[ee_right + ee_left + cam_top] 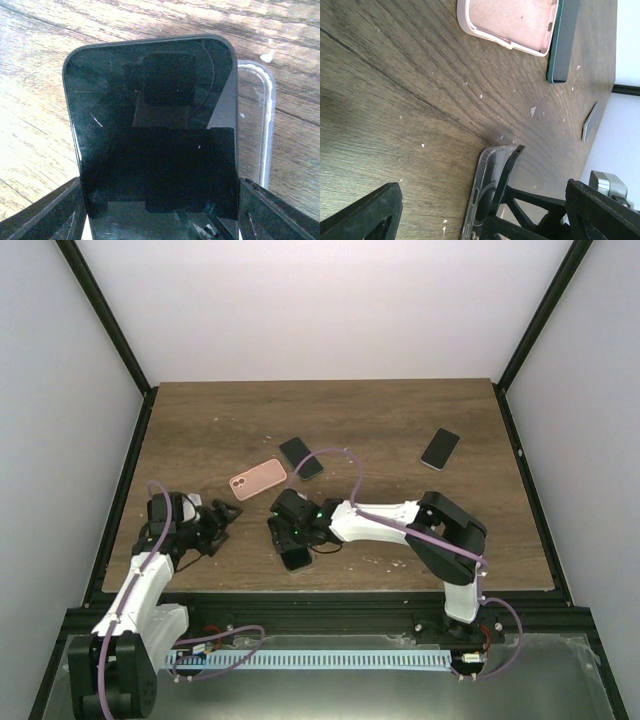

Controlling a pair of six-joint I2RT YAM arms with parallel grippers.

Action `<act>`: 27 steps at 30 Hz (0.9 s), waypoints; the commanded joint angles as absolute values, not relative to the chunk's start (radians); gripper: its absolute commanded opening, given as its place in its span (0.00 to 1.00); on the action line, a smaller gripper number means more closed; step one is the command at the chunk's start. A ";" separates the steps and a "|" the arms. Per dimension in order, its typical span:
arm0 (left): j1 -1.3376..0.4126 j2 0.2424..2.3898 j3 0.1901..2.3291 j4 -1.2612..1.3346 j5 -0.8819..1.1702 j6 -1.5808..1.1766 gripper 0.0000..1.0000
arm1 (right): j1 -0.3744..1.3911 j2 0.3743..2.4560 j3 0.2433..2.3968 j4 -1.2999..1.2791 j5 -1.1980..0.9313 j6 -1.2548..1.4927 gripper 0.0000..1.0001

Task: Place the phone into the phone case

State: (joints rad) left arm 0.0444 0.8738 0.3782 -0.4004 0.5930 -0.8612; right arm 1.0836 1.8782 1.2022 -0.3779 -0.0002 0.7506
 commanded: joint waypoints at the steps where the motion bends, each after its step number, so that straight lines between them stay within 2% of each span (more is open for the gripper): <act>1: 0.049 0.873 0.362 -0.379 0.623 -0.855 0.90 | 1.116 1.896 1.281 -0.445 0.090 0.803 0.70; 12: 0.048 0.886 0.356 -0.380 0.627 -0.848 0.87 | 1.130 1.912 1.282 -0.469 0.096 0.829 0.77; 16: 0.046 0.893 0.350 -0.376 0.632 -0.850 0.84 | 1.130 1.894 1.280 -0.471 0.098 0.829 0.84; 19: 0.039 0.896 0.348 -0.377 0.629 -0.847 0.83 | 1.130 1.879 1.278 -0.472 0.097 0.826 0.94; 22: 0.025 0.897 0.345 -0.377 0.617 -0.845 0.83 | 1.131 1.862 1.277 -0.476 0.097 0.822 0.98; 27: -0.023 0.902 0.338 -0.355 0.604 -0.858 0.80 | 1.124 1.823 1.257 -0.480 0.116 0.807 0.97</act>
State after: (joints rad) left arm 0.0097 0.8970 0.3542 -0.3855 0.6106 -0.8593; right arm 1.1229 1.8858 1.2449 -0.4667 0.0750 0.8204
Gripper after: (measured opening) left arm 0.808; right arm 0.986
